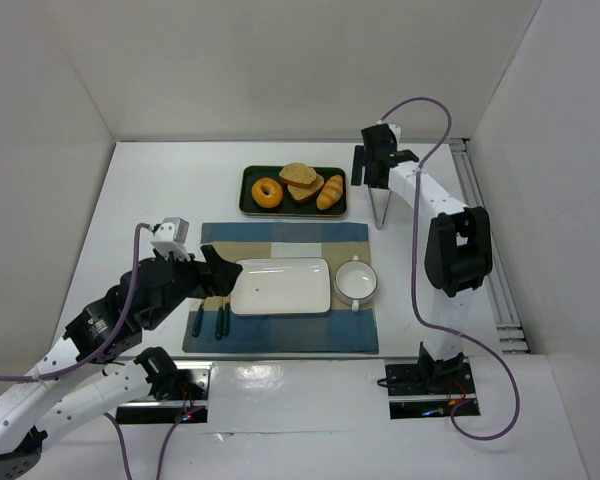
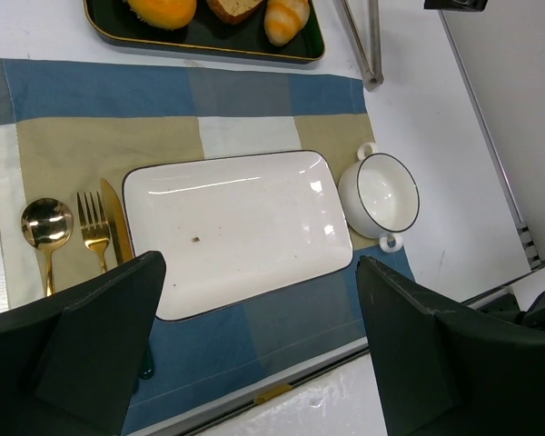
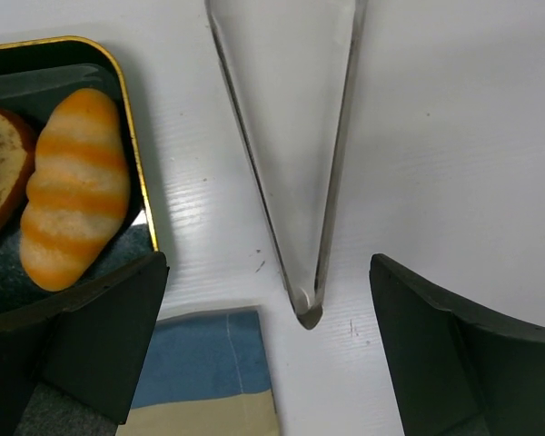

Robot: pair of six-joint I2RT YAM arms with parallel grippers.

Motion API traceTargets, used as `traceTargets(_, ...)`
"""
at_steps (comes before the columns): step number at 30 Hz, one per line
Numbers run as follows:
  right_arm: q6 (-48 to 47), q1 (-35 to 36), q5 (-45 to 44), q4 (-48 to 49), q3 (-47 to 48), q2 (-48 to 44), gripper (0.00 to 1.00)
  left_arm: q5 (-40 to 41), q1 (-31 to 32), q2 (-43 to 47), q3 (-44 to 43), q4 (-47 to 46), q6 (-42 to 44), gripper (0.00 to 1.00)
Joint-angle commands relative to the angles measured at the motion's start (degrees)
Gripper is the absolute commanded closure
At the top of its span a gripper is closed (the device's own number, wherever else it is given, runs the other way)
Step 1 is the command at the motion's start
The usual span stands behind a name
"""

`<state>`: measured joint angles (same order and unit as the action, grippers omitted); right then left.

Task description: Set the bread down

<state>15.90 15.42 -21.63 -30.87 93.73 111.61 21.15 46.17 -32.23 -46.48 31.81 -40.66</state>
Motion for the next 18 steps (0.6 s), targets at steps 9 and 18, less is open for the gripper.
traceTargets(9,3.17,-5.58,8.95,-1.03,1.45,3.43,0.02,0.21,0.15,-0.03,0.07,-1.31,0.06,0.00)
traceTargets(18,3.17,-7.86,14.16,-1.03,1.45,8.01,0.04,0.74,0.15,-0.56,-0.45,-1.31,0.59,0.00)
